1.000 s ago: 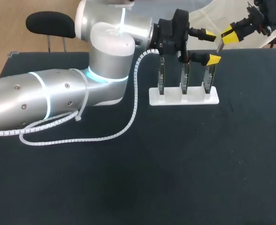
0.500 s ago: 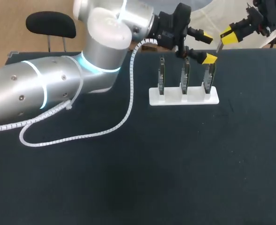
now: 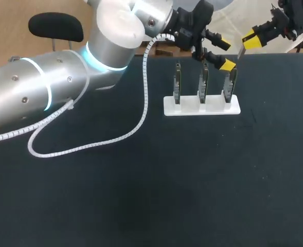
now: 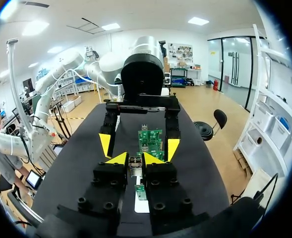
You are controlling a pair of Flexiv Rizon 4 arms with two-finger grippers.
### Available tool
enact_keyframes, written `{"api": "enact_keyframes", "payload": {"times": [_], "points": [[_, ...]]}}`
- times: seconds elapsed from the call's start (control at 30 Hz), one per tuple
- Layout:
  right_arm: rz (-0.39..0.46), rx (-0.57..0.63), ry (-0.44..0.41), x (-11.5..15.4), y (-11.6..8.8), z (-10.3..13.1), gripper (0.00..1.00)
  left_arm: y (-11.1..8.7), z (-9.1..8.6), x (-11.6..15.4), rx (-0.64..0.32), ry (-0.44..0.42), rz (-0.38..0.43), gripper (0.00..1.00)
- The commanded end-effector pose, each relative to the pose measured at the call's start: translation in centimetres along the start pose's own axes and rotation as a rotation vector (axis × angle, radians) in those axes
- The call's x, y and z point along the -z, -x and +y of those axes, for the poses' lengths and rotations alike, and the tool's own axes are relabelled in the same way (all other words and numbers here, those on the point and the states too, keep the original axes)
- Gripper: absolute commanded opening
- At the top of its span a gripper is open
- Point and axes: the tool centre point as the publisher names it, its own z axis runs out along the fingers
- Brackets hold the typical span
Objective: Pick up the optical module with the left hand, and insert it into the network port with the right hand.
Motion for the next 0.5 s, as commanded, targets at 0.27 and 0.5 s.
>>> {"api": "enact_keyframes", "payload": {"times": [0.27,0.5], "points": [[0.002,0.004,-0.001,0.11,0.03,-0.07,0.0,-0.44,0.19,-0.34,0.02,-0.01,0.036,1.0],[0.004,0.003,0.0,0.08,0.04,-0.09,0.0,-0.85,0.12,-0.09,0.023,-0.012,0.09,1.0]]}}
